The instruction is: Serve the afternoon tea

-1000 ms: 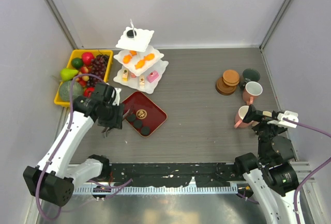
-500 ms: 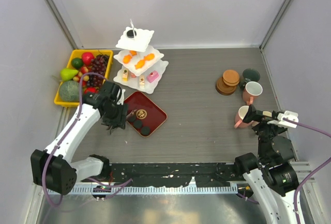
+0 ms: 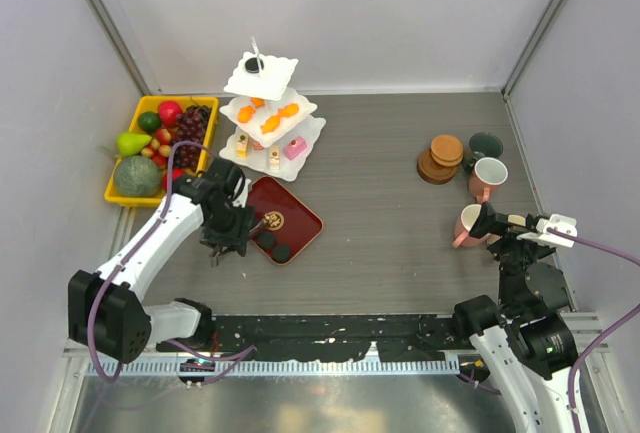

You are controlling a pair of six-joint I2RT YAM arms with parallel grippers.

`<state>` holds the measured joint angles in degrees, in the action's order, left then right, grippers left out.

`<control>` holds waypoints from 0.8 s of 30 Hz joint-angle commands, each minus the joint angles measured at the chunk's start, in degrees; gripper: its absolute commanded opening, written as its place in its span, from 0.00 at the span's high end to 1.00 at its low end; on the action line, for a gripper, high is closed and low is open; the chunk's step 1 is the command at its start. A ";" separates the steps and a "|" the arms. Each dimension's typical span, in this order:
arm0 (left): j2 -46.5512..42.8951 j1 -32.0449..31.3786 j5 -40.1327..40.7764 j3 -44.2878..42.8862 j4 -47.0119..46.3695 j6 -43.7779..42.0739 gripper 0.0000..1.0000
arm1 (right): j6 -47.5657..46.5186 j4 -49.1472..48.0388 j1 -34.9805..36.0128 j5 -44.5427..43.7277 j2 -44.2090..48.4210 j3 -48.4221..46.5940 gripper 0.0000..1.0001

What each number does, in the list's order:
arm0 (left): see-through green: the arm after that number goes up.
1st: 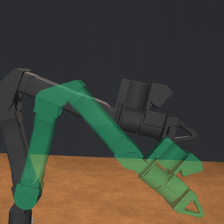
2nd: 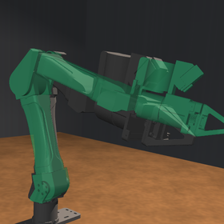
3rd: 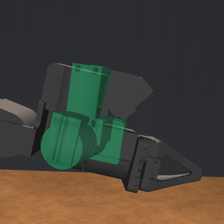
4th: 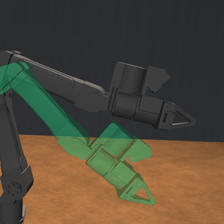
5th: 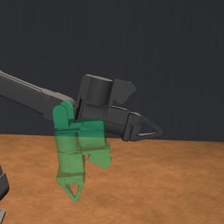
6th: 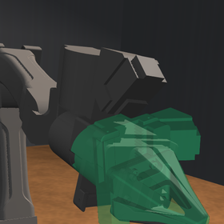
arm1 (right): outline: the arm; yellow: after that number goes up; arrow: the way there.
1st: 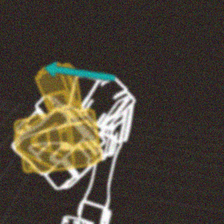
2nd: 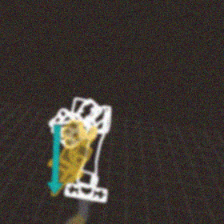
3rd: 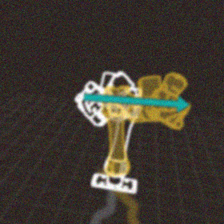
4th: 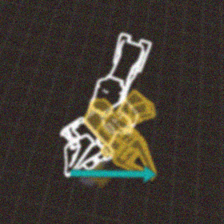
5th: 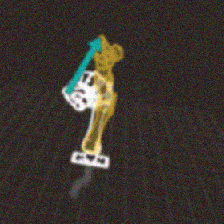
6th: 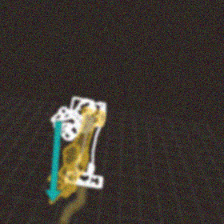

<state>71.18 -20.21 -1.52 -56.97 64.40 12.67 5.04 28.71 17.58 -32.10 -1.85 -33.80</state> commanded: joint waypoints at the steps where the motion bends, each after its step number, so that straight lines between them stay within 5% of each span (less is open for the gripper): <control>1: 0.37 -1.76 0.55 -1.48 1.69 -0.10 0.41 | -0.20 -2.25 0.43 -0.69 0.44 -0.04 0.05; 13: -0.16 -4.05 -1.73 -4.99 0.91 0.52 0.65 | -0.20 -2.25 0.26 -0.78 0.88 -0.04 0.05; 24: 8.44 -4.05 -1.03 -11.76 -5.69 0.34 0.65 | -0.20 -2.34 0.34 -0.86 0.88 -0.04 0.04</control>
<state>77.30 -24.01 -1.80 -65.04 62.78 13.10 5.04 28.71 17.58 -32.14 -1.37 -33.80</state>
